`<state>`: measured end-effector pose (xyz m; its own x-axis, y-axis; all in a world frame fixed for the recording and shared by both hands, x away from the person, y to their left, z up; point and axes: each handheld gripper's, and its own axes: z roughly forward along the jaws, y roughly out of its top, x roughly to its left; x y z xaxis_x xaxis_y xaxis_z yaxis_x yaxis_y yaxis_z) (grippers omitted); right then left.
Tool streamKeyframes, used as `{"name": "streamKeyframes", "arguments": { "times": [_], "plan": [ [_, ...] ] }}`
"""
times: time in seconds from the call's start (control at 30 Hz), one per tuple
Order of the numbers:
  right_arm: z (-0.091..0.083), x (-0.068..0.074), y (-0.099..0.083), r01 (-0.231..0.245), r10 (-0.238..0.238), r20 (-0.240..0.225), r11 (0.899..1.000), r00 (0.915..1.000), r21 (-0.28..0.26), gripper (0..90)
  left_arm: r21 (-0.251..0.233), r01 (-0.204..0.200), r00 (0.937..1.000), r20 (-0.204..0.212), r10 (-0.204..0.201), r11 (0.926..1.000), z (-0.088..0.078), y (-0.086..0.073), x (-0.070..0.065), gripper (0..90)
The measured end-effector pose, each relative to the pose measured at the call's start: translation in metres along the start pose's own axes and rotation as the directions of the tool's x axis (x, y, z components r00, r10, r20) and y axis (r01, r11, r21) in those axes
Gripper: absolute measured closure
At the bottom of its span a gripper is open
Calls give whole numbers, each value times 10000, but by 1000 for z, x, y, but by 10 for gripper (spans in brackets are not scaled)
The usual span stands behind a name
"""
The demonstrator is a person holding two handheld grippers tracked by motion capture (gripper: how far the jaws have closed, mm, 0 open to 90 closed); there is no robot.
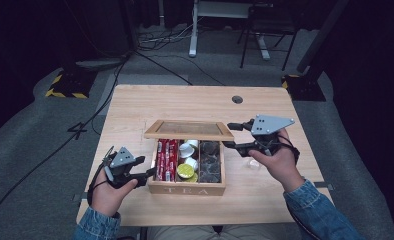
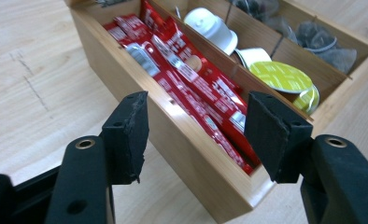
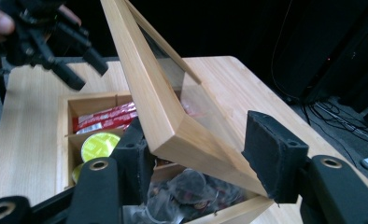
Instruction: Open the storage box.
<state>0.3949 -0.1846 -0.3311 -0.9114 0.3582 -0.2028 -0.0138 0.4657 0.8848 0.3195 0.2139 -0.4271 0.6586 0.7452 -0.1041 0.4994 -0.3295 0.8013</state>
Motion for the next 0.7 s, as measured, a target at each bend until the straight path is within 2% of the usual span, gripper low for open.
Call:
{"name": "streamKeyframes", "arguments": {
  "times": [0.17, 0.27, 0.47, 0.63, 0.7],
  "plan": [
    [1, -13, 9, -29, 30, 49, 9998, 10000, -175, 479, 126, 9, 10000, 51, -9, 9999, 1, -6, -3, 384],
    [4, -21, 12, -109, 111, 49, 9993, 9999, -366, 503, 256, 161, 9999, 9, -161, 9995, 2, -12, -3, 370],
    [15, -39, 21, -155, 159, 81, 9990, 9998, -429, 545, 361, 51, 10000, 73, -54, 9993, 3, -14, -3, 388],
    [19, -54, 27, -381, 405, 367, 9972, 9985, -641, 568, 437, 42, 9996, 264, -54, 9990, 7, -16, -2, 388],
    [21, -60, 30, -432, 467, 509, 9968, 9976, -679, 573, 309, 176, 9990, 396, -188, 9994, 10, -17, -2, 389]
  ]
}}
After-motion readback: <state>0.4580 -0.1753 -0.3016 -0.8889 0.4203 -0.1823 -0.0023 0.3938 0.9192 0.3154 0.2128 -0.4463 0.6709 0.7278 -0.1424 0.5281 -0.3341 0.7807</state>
